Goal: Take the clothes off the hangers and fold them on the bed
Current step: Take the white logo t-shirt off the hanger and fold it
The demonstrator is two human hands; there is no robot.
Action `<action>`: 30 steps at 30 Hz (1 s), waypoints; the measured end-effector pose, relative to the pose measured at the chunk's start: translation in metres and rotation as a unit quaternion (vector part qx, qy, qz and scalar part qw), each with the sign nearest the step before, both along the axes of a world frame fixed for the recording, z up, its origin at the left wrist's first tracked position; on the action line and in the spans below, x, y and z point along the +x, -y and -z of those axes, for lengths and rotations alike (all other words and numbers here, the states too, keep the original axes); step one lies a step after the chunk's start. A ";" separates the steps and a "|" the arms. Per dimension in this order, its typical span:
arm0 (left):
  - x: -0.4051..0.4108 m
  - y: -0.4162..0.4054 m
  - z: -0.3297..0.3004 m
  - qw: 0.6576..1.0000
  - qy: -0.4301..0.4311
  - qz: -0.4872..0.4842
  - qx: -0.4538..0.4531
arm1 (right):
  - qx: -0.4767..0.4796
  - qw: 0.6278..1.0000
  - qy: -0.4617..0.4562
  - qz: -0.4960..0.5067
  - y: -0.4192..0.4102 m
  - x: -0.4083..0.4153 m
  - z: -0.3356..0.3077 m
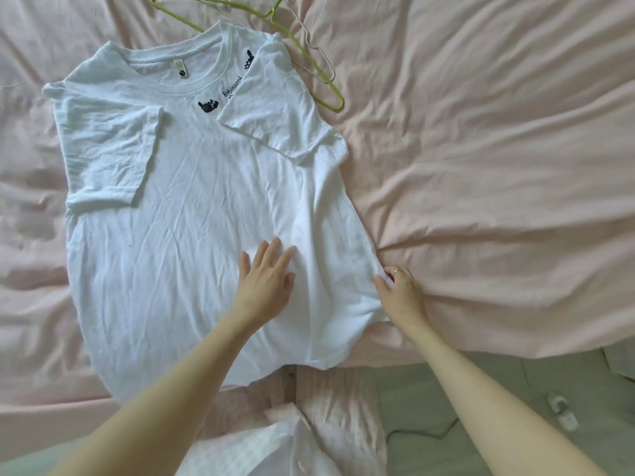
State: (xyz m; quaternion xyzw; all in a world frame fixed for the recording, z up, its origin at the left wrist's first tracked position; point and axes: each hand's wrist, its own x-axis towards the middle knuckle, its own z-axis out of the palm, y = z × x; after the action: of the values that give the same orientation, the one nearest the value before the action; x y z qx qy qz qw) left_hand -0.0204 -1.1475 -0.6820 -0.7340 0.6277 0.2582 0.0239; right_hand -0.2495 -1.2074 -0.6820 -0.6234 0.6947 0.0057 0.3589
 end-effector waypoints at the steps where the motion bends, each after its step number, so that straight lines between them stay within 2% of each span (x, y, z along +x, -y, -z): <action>1: -0.006 -0.009 -0.001 1.000 0.005 0.003 -0.007 | -0.002 1.000 0.007 0.004 -0.007 -0.004 0.000; 5: -0.022 -0.029 -0.005 1.000 0.009 -0.009 -0.021 | -0.015 0.998 0.019 0.063 -0.014 -0.005 -0.001; 12: -0.054 -0.061 -0.005 1.000 0.017 -0.020 0.013 | -0.059 0.980 0.073 0.178 -0.021 -0.040 -0.019; 18: -0.085 -0.073 -0.008 0.998 0.050 -0.016 0.028 | -0.112 0.993 0.035 -0.017 -0.016 -0.071 -0.031; 23: -0.113 -0.088 -0.008 0.995 0.031 0.031 0.089 | -0.057 0.992 -0.053 -0.104 -0.012 -0.092 -0.025; 27: -0.133 -0.099 -0.005 0.984 -0.043 0.084 0.153 | 0.026 0.984 -0.142 -0.102 -0.015 -0.100 -0.008; 30: -0.132 -0.105 -0.010 0.985 -0.138 0.020 0.099 | -0.005 0.974 -0.200 -0.103 -0.023 -0.096 -0.010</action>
State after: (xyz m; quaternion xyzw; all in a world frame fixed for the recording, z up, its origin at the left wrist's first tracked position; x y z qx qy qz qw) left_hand -0.1527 -1.0424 -0.6720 -0.6730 0.6105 0.4173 0.0153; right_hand -0.3450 -1.1844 -0.6722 -0.6798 0.6844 0.1638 0.2066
